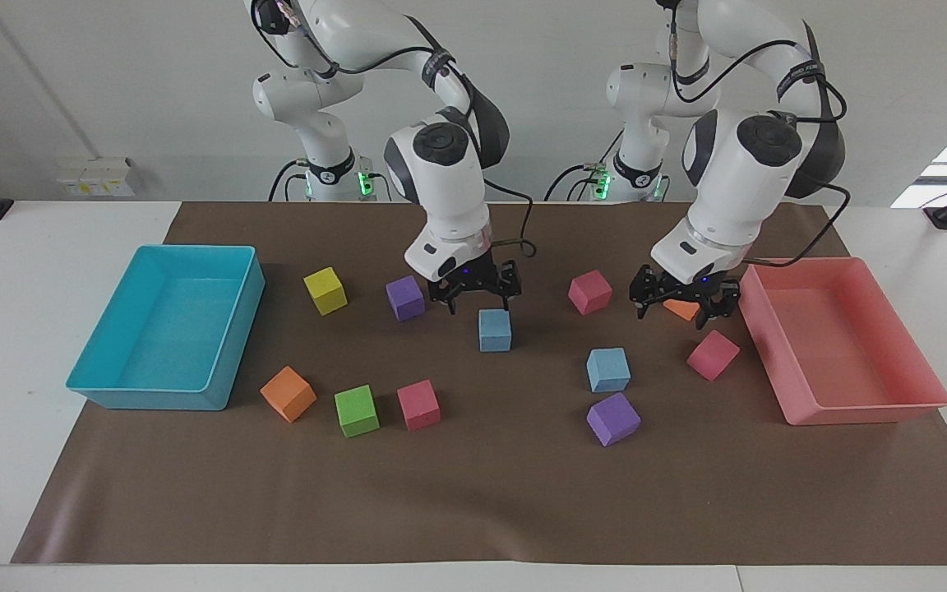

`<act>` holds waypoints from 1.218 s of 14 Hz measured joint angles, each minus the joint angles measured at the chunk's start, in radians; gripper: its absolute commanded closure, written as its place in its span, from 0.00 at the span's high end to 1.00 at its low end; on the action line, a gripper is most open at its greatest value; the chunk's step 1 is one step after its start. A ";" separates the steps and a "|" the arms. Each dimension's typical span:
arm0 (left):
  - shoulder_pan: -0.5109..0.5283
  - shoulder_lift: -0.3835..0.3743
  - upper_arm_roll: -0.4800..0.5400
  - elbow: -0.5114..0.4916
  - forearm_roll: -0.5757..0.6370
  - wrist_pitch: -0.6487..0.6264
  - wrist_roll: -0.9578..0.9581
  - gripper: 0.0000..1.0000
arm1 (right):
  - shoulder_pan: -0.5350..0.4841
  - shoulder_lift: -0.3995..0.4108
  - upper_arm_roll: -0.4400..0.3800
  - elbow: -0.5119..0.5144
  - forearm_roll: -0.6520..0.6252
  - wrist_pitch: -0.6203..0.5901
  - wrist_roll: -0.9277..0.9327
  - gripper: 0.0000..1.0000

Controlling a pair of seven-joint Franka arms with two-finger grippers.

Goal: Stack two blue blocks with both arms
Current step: 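Release the blue cube with the right gripper while the left gripper grasps another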

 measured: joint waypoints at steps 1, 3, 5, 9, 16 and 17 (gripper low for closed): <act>-0.018 0.005 0.000 -0.001 0.001 0.001 -0.005 1.00 | -0.023 -0.013 0.000 -0.007 0.065 -0.003 -0.080 1.00; -0.057 0.003 -0.001 -0.013 0.004 0.000 -0.016 1.00 | -0.059 -0.020 -0.001 -0.028 0.188 0.002 -0.204 1.00; -0.076 0.003 -0.001 -0.019 0.007 0.000 -0.023 1.00 | -0.090 -0.020 -0.002 -0.066 0.300 0.047 -0.309 1.00; -0.077 0.002 0.001 -0.033 0.007 -0.001 -0.023 1.00 | -0.137 -0.038 -0.002 -0.165 0.511 0.114 -0.520 0.66; -0.072 0.005 0.010 -0.091 0.007 0.023 -0.062 1.00 | -0.178 -0.045 -0.003 -0.288 0.723 0.147 -0.738 0.00; -0.072 0.008 0.010 -0.104 0.007 0.035 -0.078 1.00 | -0.178 -0.044 -0.003 -0.312 0.755 0.164 -0.774 0.00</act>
